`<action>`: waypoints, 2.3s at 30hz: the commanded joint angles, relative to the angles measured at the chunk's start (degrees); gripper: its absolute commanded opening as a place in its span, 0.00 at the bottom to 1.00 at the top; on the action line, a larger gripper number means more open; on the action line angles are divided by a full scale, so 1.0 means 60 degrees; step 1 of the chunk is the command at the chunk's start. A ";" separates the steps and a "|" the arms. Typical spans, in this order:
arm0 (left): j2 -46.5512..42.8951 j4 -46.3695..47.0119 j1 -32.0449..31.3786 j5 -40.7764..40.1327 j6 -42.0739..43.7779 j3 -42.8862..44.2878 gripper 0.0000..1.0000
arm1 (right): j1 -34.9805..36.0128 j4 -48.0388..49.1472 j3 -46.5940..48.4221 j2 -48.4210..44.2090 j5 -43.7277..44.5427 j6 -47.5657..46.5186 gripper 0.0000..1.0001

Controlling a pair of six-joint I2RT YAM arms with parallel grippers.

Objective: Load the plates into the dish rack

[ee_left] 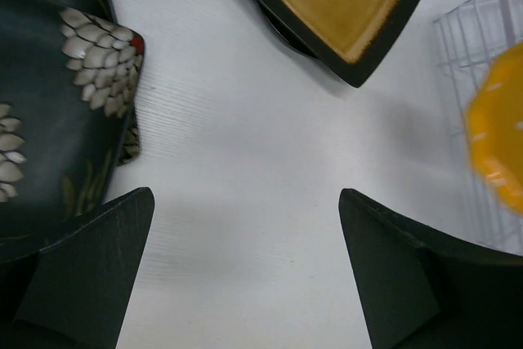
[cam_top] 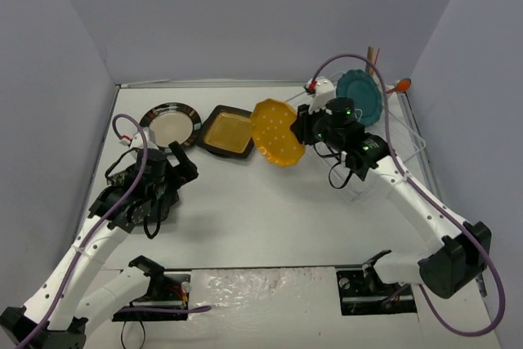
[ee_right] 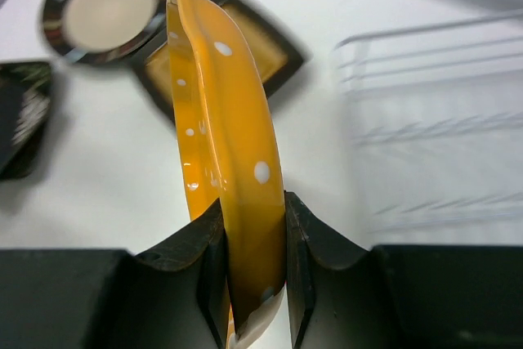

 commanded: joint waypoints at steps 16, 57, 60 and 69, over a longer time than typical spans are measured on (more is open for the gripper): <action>-0.0169 0.0487 0.0126 -0.1476 0.5260 0.0133 0.97 | -0.3602 0.1519 0.3499 0.1829 0.2340 -0.6698 0.00; 0.0391 0.1727 0.0363 -0.1820 0.5319 -0.0916 0.97 | -0.4816 0.3065 0.3277 0.4272 0.0780 -0.6569 0.01; 0.0426 0.1715 0.0375 -0.1831 0.5314 -0.0902 0.97 | -0.4936 0.3138 0.3134 0.4361 0.0645 -0.6358 0.06; 0.0435 0.1689 0.0389 -0.1817 0.5305 -0.0887 0.97 | -0.5041 0.3220 0.3106 0.4690 0.0187 -0.5846 0.18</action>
